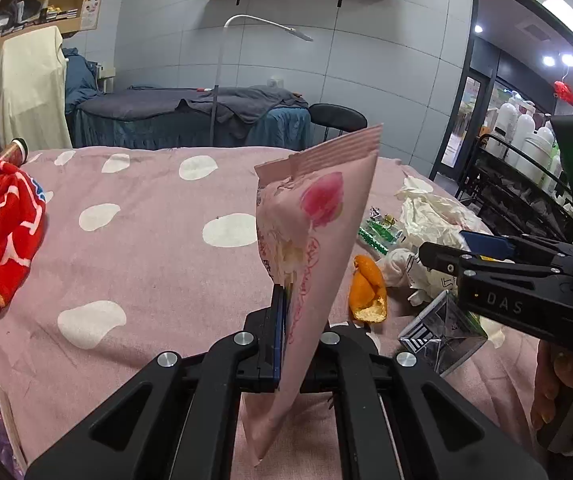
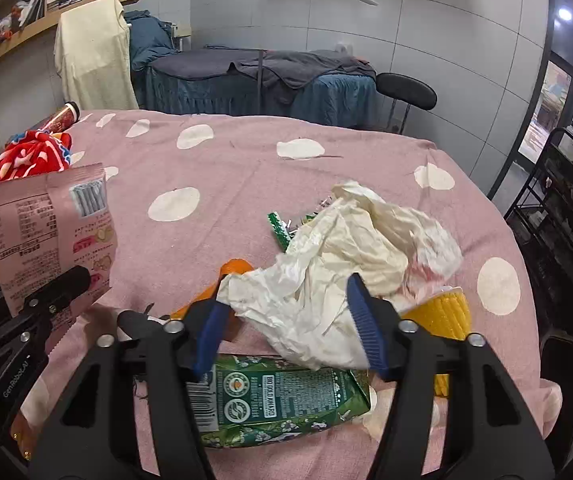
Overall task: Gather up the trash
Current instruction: 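Grasp the pink snack wrapper with left tool while right tool grasps crumpled white paper, then carry the crumpled white paper into the bin and open the right tool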
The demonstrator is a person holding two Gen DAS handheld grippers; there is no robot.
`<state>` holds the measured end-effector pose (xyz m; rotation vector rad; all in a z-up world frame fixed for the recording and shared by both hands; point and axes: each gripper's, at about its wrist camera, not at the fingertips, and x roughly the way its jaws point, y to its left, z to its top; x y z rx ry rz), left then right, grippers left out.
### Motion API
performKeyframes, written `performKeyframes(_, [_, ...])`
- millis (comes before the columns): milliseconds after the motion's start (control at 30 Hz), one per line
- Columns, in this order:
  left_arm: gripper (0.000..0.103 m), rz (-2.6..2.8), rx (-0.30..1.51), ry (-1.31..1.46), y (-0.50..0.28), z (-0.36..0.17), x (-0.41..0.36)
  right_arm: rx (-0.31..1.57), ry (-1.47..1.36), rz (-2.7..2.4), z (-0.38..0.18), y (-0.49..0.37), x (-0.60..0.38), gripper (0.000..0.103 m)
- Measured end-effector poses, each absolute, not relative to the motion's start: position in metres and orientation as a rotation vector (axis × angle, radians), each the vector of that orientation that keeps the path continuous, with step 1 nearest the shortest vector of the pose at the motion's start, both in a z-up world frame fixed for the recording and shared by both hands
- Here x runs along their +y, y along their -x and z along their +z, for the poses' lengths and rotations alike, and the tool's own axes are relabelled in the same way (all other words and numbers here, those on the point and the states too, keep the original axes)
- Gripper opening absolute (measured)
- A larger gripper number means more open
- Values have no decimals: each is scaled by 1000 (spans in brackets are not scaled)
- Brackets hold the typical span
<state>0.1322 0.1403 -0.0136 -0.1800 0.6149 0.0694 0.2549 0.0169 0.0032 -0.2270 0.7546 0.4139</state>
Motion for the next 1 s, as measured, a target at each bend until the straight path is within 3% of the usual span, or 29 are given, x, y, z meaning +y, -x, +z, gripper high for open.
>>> performKeyframes(67, [4,68,613,182,-130,-14,140,752,215,403,3,-256,9,28])
performKeyframes(200, [4,64,600,190,-124,-11,140,708,219,379,8,-251,-2,18])
performKeyframes(533, [4,34,555,183,-109,3,128,561,238,358,38,-217,-27,16])
performKeyframes(1000, [3,-94,475,187,-94,38,90,516,137,410,64,-170,-79,15])
